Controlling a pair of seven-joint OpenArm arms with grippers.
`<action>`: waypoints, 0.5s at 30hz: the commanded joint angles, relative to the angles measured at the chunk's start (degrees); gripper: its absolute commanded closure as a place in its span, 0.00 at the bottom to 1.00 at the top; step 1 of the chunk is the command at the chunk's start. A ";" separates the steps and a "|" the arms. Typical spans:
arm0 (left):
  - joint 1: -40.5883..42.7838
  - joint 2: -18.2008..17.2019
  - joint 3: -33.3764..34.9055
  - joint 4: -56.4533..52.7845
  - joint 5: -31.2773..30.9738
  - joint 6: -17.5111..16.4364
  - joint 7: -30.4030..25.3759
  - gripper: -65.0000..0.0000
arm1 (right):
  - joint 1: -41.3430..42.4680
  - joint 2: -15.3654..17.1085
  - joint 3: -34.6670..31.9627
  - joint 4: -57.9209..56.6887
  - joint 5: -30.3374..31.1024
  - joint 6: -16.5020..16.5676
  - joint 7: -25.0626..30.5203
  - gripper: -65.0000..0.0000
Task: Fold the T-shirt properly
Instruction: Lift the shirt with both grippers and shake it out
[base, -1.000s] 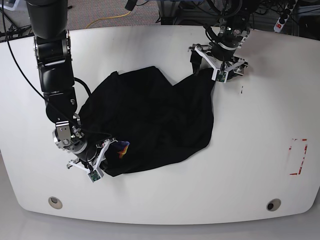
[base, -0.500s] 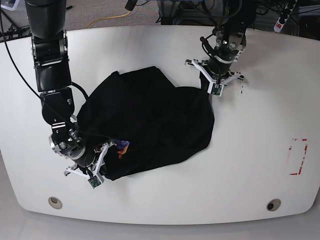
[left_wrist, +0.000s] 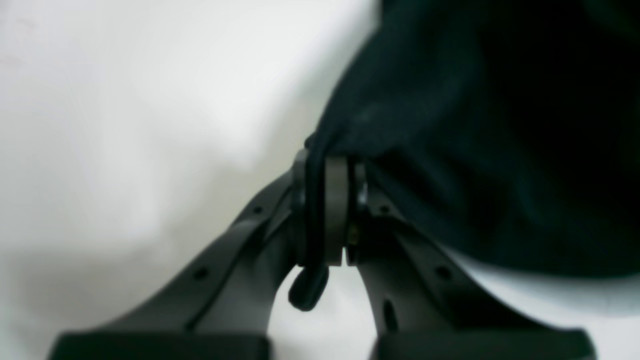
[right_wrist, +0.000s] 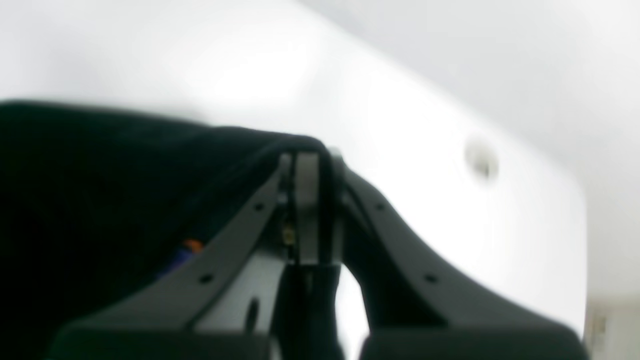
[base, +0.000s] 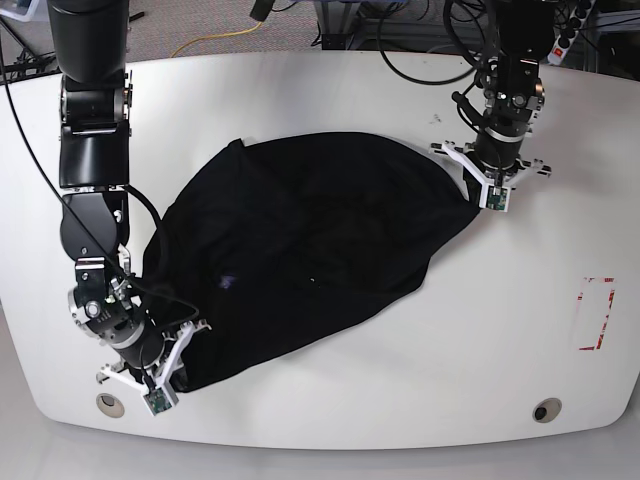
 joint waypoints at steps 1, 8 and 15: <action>-2.00 -1.46 -1.67 4.03 -0.06 0.03 2.00 1.00 | 4.41 0.62 0.44 2.51 0.83 -0.41 0.76 1.00; -10.97 -2.51 -8.53 9.57 -0.06 -0.06 8.33 0.99 | 12.85 0.71 0.35 2.77 0.83 -0.41 -1.97 1.00; -20.99 -4.89 -13.89 11.59 -0.33 -2.08 15.62 0.91 | 20.76 0.53 0.09 2.69 0.83 -0.33 -4.43 1.00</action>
